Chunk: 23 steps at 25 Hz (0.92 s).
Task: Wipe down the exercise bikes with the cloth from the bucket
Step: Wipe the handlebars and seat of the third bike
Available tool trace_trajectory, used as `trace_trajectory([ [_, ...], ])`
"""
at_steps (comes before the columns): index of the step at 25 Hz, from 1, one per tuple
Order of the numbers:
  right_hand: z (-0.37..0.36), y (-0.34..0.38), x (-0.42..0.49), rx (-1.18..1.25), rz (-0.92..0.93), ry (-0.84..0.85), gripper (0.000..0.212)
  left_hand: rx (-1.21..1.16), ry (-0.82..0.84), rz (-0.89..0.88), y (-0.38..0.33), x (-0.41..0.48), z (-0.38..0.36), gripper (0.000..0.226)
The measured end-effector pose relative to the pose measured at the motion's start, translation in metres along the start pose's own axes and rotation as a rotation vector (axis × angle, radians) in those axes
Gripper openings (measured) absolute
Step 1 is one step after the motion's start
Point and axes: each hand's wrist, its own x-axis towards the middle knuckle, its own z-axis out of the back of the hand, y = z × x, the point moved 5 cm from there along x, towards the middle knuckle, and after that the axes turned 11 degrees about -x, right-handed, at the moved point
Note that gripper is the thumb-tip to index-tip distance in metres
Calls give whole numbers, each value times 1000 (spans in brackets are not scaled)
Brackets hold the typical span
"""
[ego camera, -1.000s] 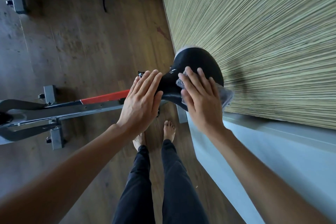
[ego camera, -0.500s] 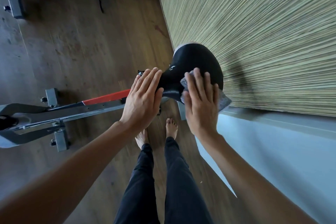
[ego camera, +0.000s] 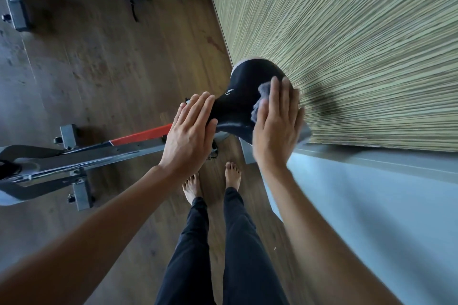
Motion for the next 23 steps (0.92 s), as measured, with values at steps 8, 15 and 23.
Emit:
trace_trajectory([
  [8, 4, 56, -5, 376, 1, 226, 51, -216, -146, 204, -12, 1, 11, 44],
  [15, 31, -34, 55, 714, -31, 275, 36, -109, -186, 339, -115, 41, -63, 59],
  [23, 1, -26, 55, 653, 58, 382, 41, 104, -366, 450, -90, 47, -79, 61],
])
